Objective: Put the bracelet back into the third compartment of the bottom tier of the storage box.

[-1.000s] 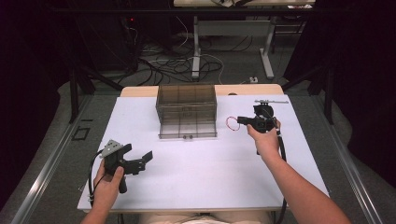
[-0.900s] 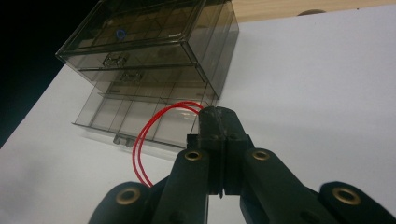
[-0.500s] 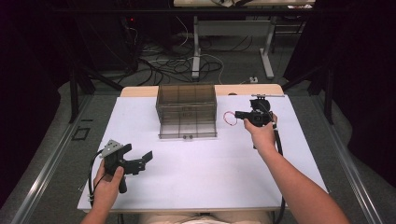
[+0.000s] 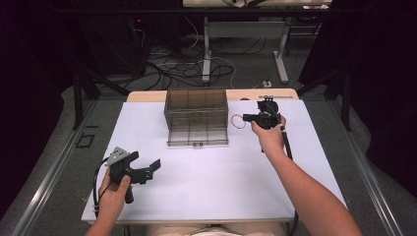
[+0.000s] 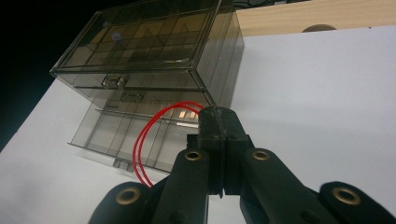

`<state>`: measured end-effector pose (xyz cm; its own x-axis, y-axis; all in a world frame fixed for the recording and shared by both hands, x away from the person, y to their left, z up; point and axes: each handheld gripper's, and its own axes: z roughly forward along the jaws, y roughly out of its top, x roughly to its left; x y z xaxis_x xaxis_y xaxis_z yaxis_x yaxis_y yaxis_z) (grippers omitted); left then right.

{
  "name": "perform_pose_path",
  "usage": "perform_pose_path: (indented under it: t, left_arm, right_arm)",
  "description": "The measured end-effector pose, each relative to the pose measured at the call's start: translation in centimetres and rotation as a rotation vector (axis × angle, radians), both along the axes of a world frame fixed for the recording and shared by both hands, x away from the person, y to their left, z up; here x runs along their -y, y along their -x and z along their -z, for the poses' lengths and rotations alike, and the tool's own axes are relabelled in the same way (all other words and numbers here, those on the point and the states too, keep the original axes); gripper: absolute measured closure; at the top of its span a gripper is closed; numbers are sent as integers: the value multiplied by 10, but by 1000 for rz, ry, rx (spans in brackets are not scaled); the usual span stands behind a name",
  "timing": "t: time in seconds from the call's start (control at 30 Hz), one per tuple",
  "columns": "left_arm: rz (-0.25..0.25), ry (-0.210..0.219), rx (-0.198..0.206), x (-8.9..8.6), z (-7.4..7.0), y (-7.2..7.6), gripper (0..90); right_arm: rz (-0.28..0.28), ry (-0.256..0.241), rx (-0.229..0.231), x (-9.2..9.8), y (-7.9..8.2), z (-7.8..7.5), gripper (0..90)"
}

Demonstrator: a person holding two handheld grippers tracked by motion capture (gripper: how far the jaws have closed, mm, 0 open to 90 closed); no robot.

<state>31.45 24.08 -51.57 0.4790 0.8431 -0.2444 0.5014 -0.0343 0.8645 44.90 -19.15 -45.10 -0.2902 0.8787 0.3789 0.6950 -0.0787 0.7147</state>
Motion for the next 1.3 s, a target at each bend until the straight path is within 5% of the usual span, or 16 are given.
perform_pose_path:
  t: [1.3]
  left_arm:
    - [3,1,0,0,1,-1,7]
  right_arm:
    - [-7,-4,-47,-48,-20,23,900]
